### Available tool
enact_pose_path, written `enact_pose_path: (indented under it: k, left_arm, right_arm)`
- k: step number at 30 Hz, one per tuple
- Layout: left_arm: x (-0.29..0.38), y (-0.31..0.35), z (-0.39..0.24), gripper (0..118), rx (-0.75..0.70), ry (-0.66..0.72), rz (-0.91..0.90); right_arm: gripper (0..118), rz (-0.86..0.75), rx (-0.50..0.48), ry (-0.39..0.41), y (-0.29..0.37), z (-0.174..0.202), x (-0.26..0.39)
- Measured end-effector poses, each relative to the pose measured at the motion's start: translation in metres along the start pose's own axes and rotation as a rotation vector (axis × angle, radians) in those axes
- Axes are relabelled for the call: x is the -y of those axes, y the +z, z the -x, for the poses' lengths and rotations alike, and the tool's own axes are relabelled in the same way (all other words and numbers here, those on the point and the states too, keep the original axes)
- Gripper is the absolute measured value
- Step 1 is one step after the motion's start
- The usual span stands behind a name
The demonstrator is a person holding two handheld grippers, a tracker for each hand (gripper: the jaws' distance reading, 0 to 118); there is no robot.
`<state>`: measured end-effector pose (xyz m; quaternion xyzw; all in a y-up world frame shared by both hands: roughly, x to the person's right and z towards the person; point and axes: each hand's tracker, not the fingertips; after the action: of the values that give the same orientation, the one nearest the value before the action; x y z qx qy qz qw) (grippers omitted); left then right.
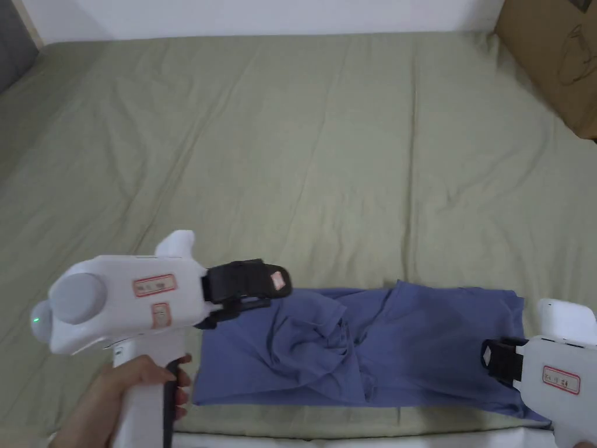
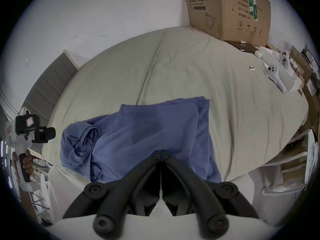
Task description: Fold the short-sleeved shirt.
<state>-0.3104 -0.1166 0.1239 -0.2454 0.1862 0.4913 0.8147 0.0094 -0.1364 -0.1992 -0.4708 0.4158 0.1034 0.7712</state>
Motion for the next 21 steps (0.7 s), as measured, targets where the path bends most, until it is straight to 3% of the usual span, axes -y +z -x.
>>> enact_pose_path:
  k: [1, 2, 3, 5, 9, 13, 21]
  left_arm:
    - [-0.001, 0.003, 0.008, 74, -0.031, 0.001, -0.021]
    - [0.001, 0.003, 0.014, 24, -0.073, 0.000, -0.025]
    - [0.003, -0.003, 0.021, 1, -0.127, 0.007, -0.016]
    - [0.008, -0.009, 0.031, 1, -0.189, 0.015, 0.040]
    - [0.031, -0.031, 0.019, 1, -0.123, -0.040, 0.130]
    - [0.046, -0.063, 0.004, 1, -0.170, -0.103, 0.209]
    - [0.060, -0.107, -0.044, 1, -0.105, -0.186, 0.290]
  right_arm:
    - [0, 0.000, 0.001, 0.001, -0.001, 0.001, 0.000]
    - [0, -0.002, 0.003, 0.004, -0.001, 0.002, 0.000]
    - [0, -0.002, 0.003, 0.007, -0.002, 0.002, 0.000]
    - [0, 0.004, -0.001, 0.008, -0.003, 0.003, 0.000]
    - [0, 0.010, -0.006, 0.007, -0.005, 0.003, 0.002]
    - [0, 0.014, -0.006, 0.005, -0.008, 0.001, 0.002]
    - [0, 0.016, -0.003, -0.003, -0.007, 0.000, 0.002]
